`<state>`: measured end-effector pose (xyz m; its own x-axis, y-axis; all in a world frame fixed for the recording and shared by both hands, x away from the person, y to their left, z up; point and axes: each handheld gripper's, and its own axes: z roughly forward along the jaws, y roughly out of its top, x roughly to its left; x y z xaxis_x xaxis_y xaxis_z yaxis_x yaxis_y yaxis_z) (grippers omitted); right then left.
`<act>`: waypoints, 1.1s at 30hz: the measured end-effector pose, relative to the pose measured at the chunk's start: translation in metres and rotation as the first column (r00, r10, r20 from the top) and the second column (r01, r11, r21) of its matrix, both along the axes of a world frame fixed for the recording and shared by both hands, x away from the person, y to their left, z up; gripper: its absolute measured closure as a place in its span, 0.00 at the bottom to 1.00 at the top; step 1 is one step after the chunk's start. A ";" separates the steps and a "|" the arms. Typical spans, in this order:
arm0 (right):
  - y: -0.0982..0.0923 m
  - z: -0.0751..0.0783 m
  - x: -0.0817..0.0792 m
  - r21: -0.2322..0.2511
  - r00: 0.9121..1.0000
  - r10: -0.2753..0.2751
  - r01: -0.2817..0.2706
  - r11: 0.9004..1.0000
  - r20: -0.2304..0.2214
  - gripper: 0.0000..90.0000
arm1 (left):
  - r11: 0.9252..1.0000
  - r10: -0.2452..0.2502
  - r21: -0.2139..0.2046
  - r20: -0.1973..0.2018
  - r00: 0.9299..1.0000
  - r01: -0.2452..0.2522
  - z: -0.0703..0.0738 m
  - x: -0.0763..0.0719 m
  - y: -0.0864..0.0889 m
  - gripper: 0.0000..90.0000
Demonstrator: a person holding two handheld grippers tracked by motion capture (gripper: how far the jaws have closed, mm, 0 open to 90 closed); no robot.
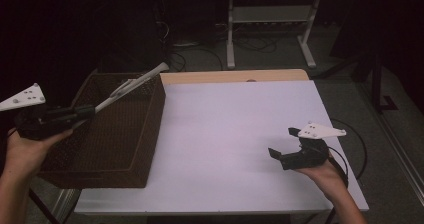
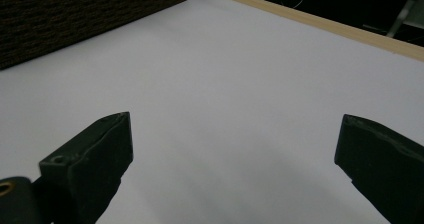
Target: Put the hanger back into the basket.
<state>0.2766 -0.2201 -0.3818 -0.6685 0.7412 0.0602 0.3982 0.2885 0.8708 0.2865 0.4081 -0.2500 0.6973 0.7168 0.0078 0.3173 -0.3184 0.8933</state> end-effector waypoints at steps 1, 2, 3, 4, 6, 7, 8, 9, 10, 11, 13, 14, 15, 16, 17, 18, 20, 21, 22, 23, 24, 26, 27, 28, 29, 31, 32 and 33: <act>0.000 0.000 0.000 -0.001 1.000 0.000 0.000 1.000 -0.001 0.02 | 1.000 0.003 -0.001 -0.005 1.000 -0.003 -0.001 0.000 0.003 0.93; 0.000 0.000 0.000 -0.003 1.000 0.000 0.000 1.000 0.001 0.02 | 1.000 0.009 -0.002 -0.008 1.000 -0.009 -0.003 0.000 0.005 0.93; 0.000 -0.001 0.001 -0.005 1.000 -0.001 0.001 1.000 0.005 0.02 | 1.000 0.018 -0.001 -0.013 1.000 -0.018 -0.004 0.000 0.009 0.93; 0.000 -0.001 0.000 -0.004 1.000 -0.003 0.003 1.000 -0.004 0.02 | 1.000 0.025 0.003 -0.018 1.000 -0.025 -0.006 0.000 0.011 0.93; 0.000 -0.001 0.001 -0.007 1.000 -0.005 0.005 1.000 0.001 0.02 | 0.999 0.035 0.013 -0.024 0.999 -0.035 -0.008 0.000 0.015 0.93; 0.000 0.000 0.000 -0.006 1.000 -0.006 0.006 1.000 -0.002 0.02 | 0.999 0.041 0.015 -0.029 0.999 -0.041 -0.009 0.000 0.017 0.93; -0.001 0.000 0.000 -0.005 1.000 -0.007 0.007 1.000 -0.004 0.02 | 0.999 0.046 0.020 -0.033 0.998 -0.045 -0.010 0.000 0.019 0.93; -0.001 0.000 0.001 -0.006 1.000 -0.008 0.008 1.000 -0.002 0.02 | 0.998 0.050 0.028 -0.035 0.998 -0.049 -0.011 0.000 0.020 0.93; -0.001 -0.001 0.001 -0.006 1.000 -0.009 0.009 1.000 0.000 0.02 | 0.998 0.056 0.034 -0.042 0.998 -0.055 -0.013 0.000 0.022 0.92; 0.000 -0.001 0.001 -0.005 1.000 -0.011 0.011 1.000 -0.002 0.02 | 0.998 0.059 0.034 -0.045 0.997 -0.058 -0.014 0.000 0.022 0.92; 0.000 -0.002 0.001 -0.013 1.000 -0.011 0.011 1.000 0.001 0.02 | 0.997 0.065 0.035 -0.058 0.996 -0.063 -0.018 0.001 0.025 0.92; 0.000 -0.002 0.001 -0.014 1.000 -0.013 0.013 1.000 -0.002 0.02 | 0.997 0.068 0.040 -0.065 0.996 -0.066 -0.020 0.002 0.026 0.92; 0.000 -0.002 0.001 -0.013 1.000 -0.010 0.010 1.000 -0.002 0.02 | 0.997 0.069 0.040 -0.072 0.995 -0.066 -0.022 0.003 0.026 0.92; 0.000 -0.002 0.001 -0.013 1.000 -0.011 0.011 1.000 -0.003 0.02 | 0.997 0.069 0.041 -0.083 0.994 -0.065 -0.025 0.005 0.027 0.92; 0.000 -0.002 0.001 -0.015 1.000 -0.011 0.011 1.000 -0.001 0.02 | 0.997 0.066 0.043 -0.091 0.994 -0.063 -0.028 0.007 0.027 0.92; 0.000 -0.002 0.001 -0.014 1.000 -0.011 0.011 1.000 -0.002 0.02 | 0.997 0.062 0.047 -0.098 0.993 -0.057 -0.030 0.009 0.026 0.92; 0.000 -0.002 0.001 -0.014 1.000 -0.012 0.012 1.000 -0.002 0.02 | 0.997 0.059 0.055 -0.114 0.992 -0.053 -0.036 0.013 0.025 0.92; 0.000 -0.002 0.001 -0.015 1.000 -0.012 0.012 1.000 -0.002 0.02 | 0.997 0.062 0.059 -0.122 0.991 -0.055 -0.039 0.015 0.025 0.92; 0.000 -0.002 0.001 -0.014 1.000 -0.014 0.014 1.000 -0.003 0.02 | 0.996 0.062 0.064 -0.130 0.990 -0.054 -0.041 0.017 0.024 0.92; -0.001 -0.002 0.001 -0.014 1.000 -0.015 0.015 1.000 -0.003 0.02 | 0.996 0.062 0.069 -0.137 0.989 -0.053 -0.044 0.019 0.024 0.92; -0.001 -0.002 0.001 -0.014 1.000 -0.014 0.014 1.000 -0.003 0.02 | 0.996 0.063 0.070 -0.143 0.988 -0.053 -0.047 0.021 0.024 0.92; -0.001 -0.001 0.001 -0.016 1.000 -0.014 0.014 1.000 -0.004 0.02 | 0.996 0.066 0.068 -0.156 0.986 -0.056 -0.052 0.024 0.025 0.92; -0.002 -0.001 0.001 -0.016 1.000 -0.014 0.014 1.000 -0.003 0.02 | 0.996 0.064 0.064 -0.162 0.985 -0.054 -0.054 0.026 0.025 0.92; -0.002 -0.001 0.001 -0.016 1.000 -0.014 0.014 1.000 0.000 0.02 | 0.997 0.058 0.058 -0.170 0.984 -0.049 -0.056 0.027 0.026 0.92; -0.002 -0.001 0.001 -0.016 1.000 -0.014 0.014 1.000 -0.001 0.02 | 0.997 0.055 0.057 -0.176 0.983 -0.045 -0.058 0.029 0.026 0.92; -0.001 -0.001 0.001 -0.014 1.000 -0.015 0.015 1.000 -0.001 0.02 | 0.998 0.055 0.052 -0.158 0.986 -0.048 -0.059 0.030 0.026 0.90; -0.001 -0.001 0.001 -0.014 1.000 -0.015 0.015 1.000 -0.001 0.02 | 0.998 0.050 0.033 -0.152 0.987 -0.045 -0.059 0.030 0.027 0.83; -0.001 -0.001 0.001 -0.013 1.000 -0.015 0.015 1.000 -0.001 0.02 | 0.998 0.062 0.038 -0.140 0.988 -0.057 -0.057 0.030 0.027 0.78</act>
